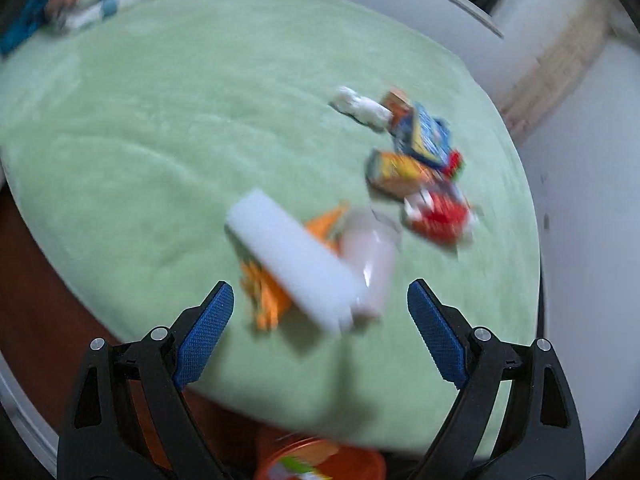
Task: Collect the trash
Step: 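Grasp the white foam tube with the left gripper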
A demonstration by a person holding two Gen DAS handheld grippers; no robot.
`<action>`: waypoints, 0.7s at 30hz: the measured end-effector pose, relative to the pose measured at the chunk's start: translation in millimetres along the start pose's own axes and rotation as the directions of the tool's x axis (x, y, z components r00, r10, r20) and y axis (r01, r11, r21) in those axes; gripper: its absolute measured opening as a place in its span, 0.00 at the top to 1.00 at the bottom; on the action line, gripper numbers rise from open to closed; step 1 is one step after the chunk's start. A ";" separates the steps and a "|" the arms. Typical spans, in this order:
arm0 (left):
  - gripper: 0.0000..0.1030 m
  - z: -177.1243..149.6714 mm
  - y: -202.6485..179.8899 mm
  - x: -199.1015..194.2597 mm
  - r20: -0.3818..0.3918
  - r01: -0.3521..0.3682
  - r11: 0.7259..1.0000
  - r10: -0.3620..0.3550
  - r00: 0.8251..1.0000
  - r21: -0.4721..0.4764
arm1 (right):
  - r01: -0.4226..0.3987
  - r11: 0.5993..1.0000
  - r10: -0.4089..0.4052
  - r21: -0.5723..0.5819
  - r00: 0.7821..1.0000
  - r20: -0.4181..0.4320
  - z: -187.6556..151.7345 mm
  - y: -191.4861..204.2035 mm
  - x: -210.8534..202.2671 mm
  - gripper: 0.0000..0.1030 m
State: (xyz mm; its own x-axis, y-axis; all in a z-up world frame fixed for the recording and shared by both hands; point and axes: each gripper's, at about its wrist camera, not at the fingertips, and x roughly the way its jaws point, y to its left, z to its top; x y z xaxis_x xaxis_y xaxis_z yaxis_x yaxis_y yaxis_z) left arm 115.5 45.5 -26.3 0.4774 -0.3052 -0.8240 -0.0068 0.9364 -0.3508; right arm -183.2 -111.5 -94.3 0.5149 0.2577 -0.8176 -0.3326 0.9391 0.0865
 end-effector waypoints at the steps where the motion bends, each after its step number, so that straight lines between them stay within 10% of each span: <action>1: 0.16 5.5 7.3 5.0 -0.013 0.018 0.999 -0.019 1.000 -0.044 | 0.002 1.000 -0.002 0.002 1.000 0.002 -0.2 -1.4 -0.1 0.20; 6: 0.17 31.9 37.6 40.3 -0.104 0.069 0.968 -0.096 0.990 -0.241 | 0.001 0.999 -0.001 0.034 1.000 -0.010 -3.8 -11.6 4.3 0.20; 10: 0.61 34.9 46.2 60.3 -0.164 0.024 0.956 -0.076 0.984 -0.294 | -0.002 0.999 0.002 0.053 1.000 -0.015 -3.7 -17.3 7.0 0.20; 21: 0.73 33.5 37.3 24.7 -0.069 0.066 0.970 -0.084 0.994 -0.233 | 0.008 0.999 -0.008 0.051 1.000 0.010 0.6 -15.8 -3.4 0.20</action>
State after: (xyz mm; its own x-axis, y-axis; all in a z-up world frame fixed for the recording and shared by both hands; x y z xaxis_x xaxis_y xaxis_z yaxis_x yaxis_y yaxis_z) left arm 156.5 78.7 -44.9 0.4144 -0.3942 -0.8203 -0.1798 0.8481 -0.4984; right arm -179.3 -127.1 -92.6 0.5255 0.2522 -0.8125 -0.2882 0.9513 0.1089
